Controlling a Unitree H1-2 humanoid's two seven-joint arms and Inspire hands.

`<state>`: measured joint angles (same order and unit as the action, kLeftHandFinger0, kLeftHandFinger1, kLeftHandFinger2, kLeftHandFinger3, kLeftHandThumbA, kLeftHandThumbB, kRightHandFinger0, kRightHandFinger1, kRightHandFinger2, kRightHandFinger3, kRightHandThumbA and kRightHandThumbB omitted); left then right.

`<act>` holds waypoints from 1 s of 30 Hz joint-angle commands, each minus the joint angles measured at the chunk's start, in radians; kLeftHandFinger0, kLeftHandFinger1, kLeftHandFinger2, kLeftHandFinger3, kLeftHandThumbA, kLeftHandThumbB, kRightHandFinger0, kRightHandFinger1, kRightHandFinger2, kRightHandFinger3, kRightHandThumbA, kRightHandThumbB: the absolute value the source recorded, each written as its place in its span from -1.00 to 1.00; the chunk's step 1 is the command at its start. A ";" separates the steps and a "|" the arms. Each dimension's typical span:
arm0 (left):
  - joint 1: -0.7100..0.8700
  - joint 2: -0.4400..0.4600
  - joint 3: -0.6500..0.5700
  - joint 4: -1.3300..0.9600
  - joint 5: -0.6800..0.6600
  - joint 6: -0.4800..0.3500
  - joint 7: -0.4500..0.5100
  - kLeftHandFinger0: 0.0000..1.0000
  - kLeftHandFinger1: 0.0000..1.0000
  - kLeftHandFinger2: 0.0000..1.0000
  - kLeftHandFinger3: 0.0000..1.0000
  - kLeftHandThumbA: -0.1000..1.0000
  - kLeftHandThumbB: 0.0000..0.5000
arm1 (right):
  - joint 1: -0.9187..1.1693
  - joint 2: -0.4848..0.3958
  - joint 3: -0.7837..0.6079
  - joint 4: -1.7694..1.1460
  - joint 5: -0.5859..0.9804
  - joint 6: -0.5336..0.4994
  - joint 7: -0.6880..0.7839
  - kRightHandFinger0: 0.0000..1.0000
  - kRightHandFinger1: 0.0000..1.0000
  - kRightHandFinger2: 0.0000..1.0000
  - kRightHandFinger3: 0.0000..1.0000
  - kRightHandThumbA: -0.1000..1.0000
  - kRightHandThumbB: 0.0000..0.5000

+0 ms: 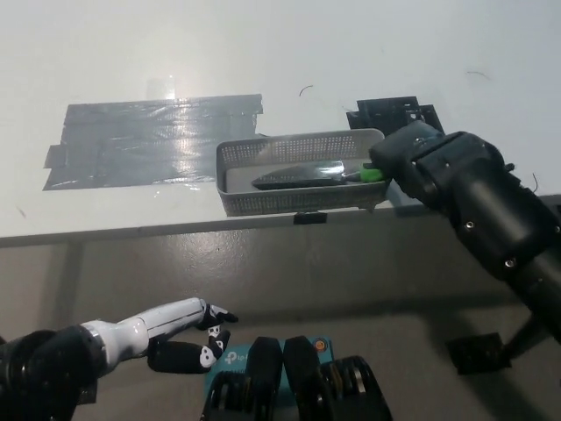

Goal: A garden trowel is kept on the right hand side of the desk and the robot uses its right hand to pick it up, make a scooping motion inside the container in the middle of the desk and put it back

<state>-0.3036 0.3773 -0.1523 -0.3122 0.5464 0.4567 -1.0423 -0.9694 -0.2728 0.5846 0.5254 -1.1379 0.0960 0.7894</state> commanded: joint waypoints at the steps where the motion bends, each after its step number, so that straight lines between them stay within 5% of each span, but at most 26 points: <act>1: -0.018 0.009 -0.010 -0.013 0.021 0.013 -0.015 1.00 0.97 0.94 1.00 1.00 -1.00 | 0.038 0.112 -0.054 0.039 0.231 -0.148 -0.109 -1.00 -0.65 -0.05 -0.98 -1.00 -0.52; 4: -0.014 0.007 -0.020 -0.008 0.020 0.013 -0.004 1.00 0.97 0.92 1.00 1.00 -1.00 | 0.035 0.130 -0.106 0.064 0.269 -0.162 -0.161 -1.00 -0.64 -0.07 -0.92 -1.00 -0.25; 5: -0.012 0.004 -0.020 -0.007 0.022 0.013 -0.002 1.00 0.97 0.93 1.00 1.00 -1.00 | 0.035 0.133 -0.112 0.067 0.271 -0.165 -0.165 -1.00 -0.51 0.10 -0.59 -1.00 -0.52; 7: -0.011 -0.003 -0.019 -0.005 0.027 0.013 -0.005 1.00 0.97 0.94 1.00 1.00 -1.00 | 0.030 0.157 -0.136 0.094 0.288 -0.176 -0.199 -1.00 -0.58 0.03 -0.55 -1.00 -0.26; 9: -0.012 -0.002 -0.024 -0.003 0.033 0.013 -0.006 1.00 0.98 0.92 1.00 1.00 -1.00 | 0.021 0.187 -0.137 0.108 0.285 -0.186 -0.226 -1.00 -0.49 0.11 -0.41 -1.00 -0.46; 13: -0.009 -0.005 -0.026 0.003 0.039 0.013 -0.007 1.00 0.97 0.91 1.00 1.00 -1.00 | 0.018 0.214 -0.156 0.097 0.303 -0.197 -0.262 -1.00 -0.51 0.06 -0.49 -1.00 -0.59; 16: 0.001 -0.007 -0.035 0.004 0.049 0.013 -0.004 1.00 0.94 0.88 1.00 1.00 -0.96 | -0.001 0.227 -0.195 0.093 0.321 -0.222 -0.354 -1.00 -0.57 -0.01 -0.60 -1.00 -0.51; 18: 0.008 -0.011 -0.032 0.004 0.048 0.013 -0.006 1.00 0.94 0.89 1.00 1.00 -0.95 | -0.006 0.234 -0.219 0.086 0.332 -0.217 -0.389 -1.00 -0.58 0.00 -0.49 -1.00 -0.40; 19: 0.013 -0.015 -0.033 0.006 0.045 0.013 -0.006 1.00 0.94 0.90 1.00 1.00 -0.98 | -0.007 0.238 -0.241 0.071 0.337 -0.208 -0.419 -0.94 -0.68 -0.15 -0.33 -1.00 -0.29; 20: 0.017 -0.017 -0.030 0.006 0.047 0.013 -0.008 1.00 0.93 0.92 1.00 1.00 -1.00 | -0.012 0.240 -0.262 0.059 0.347 -0.204 -0.438 -1.00 -0.57 0.03 -0.14 -1.00 -0.49; 23: 0.021 -0.015 -0.033 0.009 0.045 0.013 -0.005 1.00 0.93 0.93 1.00 1.00 -0.99 | -0.018 0.233 -0.290 0.052 0.362 -0.249 -0.488 -1.00 -0.62 0.07 -0.11 -1.00 -0.57; 24: 0.020 -0.008 -0.044 0.011 0.042 0.013 0.002 1.00 0.92 0.93 1.00 1.00 -0.96 | -0.026 0.222 -0.300 0.035 0.370 -0.240 -0.470 -1.00 -0.60 0.09 -0.04 -1.00 -0.28; 27: 0.022 -0.003 -0.052 0.013 0.032 0.013 0.016 1.00 0.93 0.93 1.00 1.00 -1.00 | -0.058 0.165 -0.285 -0.004 0.343 -0.243 -0.439 -1.00 -0.40 0.24 0.36 -1.00 -0.47; 30: 0.029 -0.007 -0.036 0.013 0.029 0.013 0.005 1.00 0.95 0.95 1.00 0.99 -0.98 | -0.078 0.116 -0.268 -0.031 0.324 -0.267 -0.435 -1.00 -0.46 0.24 0.37 -1.00 -0.51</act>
<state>-0.2728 0.3602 -0.2015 -0.2945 0.5757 0.4568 -1.0415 -0.9027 -0.2142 0.2940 0.6147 -0.9270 0.0090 0.4788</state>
